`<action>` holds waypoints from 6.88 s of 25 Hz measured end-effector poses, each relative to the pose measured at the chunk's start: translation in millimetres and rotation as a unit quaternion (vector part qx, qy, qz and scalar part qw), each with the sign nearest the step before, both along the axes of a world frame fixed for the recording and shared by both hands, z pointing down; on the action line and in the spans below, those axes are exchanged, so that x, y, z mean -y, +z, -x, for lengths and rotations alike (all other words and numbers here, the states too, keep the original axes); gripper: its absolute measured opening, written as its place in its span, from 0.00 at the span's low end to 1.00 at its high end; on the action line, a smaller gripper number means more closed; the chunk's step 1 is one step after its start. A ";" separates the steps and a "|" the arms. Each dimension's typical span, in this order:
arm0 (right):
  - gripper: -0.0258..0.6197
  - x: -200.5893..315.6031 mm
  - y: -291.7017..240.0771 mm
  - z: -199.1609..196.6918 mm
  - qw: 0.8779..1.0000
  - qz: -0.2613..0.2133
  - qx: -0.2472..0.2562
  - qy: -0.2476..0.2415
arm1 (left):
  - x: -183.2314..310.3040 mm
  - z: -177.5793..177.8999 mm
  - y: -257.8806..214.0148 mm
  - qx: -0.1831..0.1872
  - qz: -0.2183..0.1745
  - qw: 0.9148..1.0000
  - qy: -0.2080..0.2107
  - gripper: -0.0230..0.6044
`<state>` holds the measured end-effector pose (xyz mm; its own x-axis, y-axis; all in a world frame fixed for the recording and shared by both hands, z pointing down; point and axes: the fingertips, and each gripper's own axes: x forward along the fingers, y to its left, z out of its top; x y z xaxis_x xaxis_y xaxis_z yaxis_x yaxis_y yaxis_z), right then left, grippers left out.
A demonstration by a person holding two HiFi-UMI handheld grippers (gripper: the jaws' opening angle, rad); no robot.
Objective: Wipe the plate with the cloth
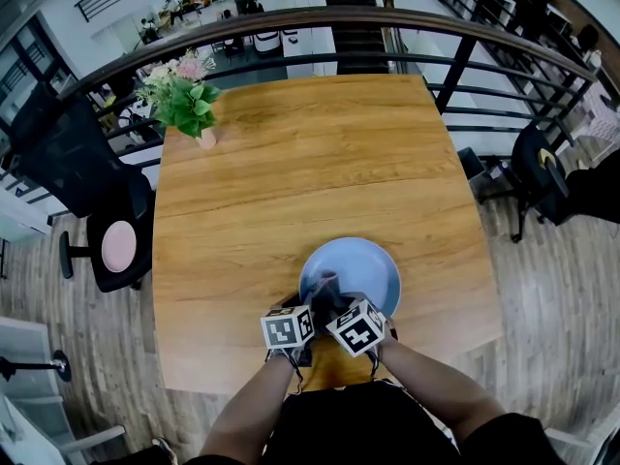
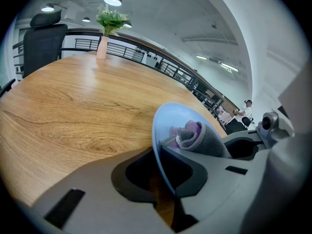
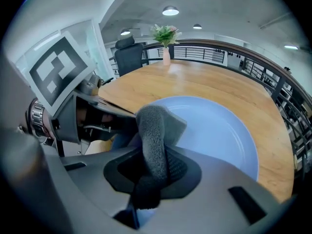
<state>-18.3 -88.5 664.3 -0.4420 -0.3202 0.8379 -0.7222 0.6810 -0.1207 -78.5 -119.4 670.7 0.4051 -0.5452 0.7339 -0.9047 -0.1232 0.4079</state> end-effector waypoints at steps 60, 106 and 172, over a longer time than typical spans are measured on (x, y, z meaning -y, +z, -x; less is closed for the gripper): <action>0.15 43.5 -23.0 -82.9 0.990 -0.041 0.000 0.135 | 1.0 1.4 -0.2 0.006 -0.001 1.000 -0.001 0.13; 0.15 -21.5 1.3 -101.2 0.994 0.031 -0.107 -0.019 | -0.6 -1.5 0.8 0.001 -0.001 1.000 0.001 0.14; 0.15 5.4 -193.2 -164.8 0.947 -0.241 0.188 0.098 | -76.2 0.8 -204.0 0.143 -0.309 0.940 -0.011 0.08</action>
